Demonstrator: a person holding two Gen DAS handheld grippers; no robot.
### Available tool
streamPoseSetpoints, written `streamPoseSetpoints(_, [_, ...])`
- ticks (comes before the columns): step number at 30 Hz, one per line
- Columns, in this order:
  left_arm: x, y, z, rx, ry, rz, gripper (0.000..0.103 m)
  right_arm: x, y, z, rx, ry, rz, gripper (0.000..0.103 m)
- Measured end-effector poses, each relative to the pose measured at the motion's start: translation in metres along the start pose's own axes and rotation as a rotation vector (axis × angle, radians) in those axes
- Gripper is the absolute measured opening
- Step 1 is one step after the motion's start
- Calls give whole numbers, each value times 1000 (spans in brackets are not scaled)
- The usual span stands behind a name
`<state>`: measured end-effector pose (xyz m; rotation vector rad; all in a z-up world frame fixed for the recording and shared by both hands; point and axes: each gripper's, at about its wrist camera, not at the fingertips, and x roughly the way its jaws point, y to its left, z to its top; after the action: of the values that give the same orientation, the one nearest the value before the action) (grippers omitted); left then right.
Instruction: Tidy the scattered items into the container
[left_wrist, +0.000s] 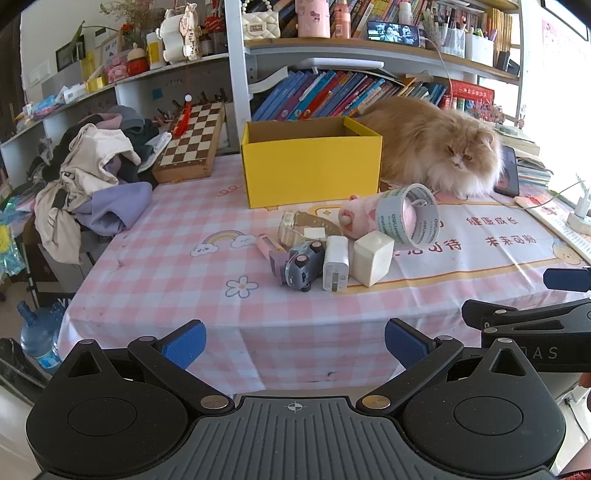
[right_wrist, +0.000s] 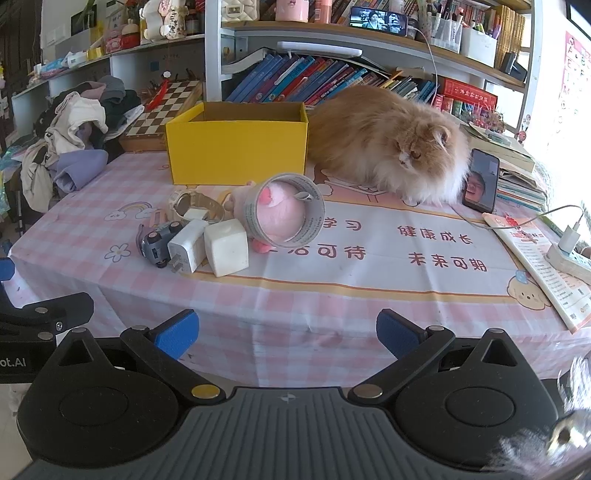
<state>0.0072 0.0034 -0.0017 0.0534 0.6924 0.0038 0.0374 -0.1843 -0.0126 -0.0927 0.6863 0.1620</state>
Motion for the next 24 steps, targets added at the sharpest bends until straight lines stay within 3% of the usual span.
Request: streamPoseSetpoints(24, [-1,-2,1,16,-2,2,103,-3,0,-1,-4,-8,-2,103])
